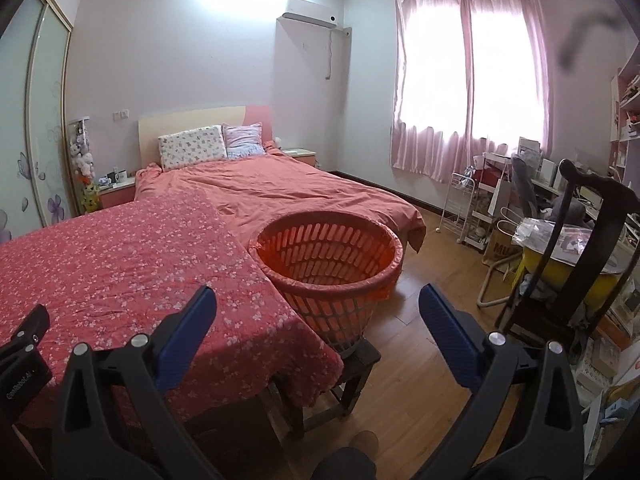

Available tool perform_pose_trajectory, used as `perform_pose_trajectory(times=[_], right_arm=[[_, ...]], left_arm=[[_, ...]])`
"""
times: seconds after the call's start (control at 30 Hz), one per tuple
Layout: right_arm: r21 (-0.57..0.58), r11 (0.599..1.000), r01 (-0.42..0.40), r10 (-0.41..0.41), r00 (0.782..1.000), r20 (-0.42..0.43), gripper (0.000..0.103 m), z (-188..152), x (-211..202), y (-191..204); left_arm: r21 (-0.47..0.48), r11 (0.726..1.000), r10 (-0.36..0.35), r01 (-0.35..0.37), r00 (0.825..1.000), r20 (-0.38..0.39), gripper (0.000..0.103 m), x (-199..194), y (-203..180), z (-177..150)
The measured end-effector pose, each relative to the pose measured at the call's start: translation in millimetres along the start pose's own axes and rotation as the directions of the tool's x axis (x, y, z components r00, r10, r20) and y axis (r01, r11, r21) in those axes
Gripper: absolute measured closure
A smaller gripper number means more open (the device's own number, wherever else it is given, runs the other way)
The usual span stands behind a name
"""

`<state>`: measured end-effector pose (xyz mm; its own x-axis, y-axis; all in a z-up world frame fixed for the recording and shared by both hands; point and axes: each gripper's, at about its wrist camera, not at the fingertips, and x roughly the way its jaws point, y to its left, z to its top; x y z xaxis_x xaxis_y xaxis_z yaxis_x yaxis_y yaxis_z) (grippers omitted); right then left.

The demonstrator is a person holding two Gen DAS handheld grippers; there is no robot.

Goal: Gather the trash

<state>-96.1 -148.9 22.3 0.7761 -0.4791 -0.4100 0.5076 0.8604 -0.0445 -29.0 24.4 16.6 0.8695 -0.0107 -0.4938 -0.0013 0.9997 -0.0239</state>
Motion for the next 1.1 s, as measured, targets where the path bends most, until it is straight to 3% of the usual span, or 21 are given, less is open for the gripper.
perform_pose_trajectory(times=[1.1], right_arm=[[0.006, 1.0, -0.002, 0.003, 1.0, -0.031, 0.004, -2.1, 10.8, 2.1]], left_arm=[[-0.012, 1.0, -0.011, 0.011, 1.0, -0.013, 0.003, -5.0, -0.8, 1.9]])
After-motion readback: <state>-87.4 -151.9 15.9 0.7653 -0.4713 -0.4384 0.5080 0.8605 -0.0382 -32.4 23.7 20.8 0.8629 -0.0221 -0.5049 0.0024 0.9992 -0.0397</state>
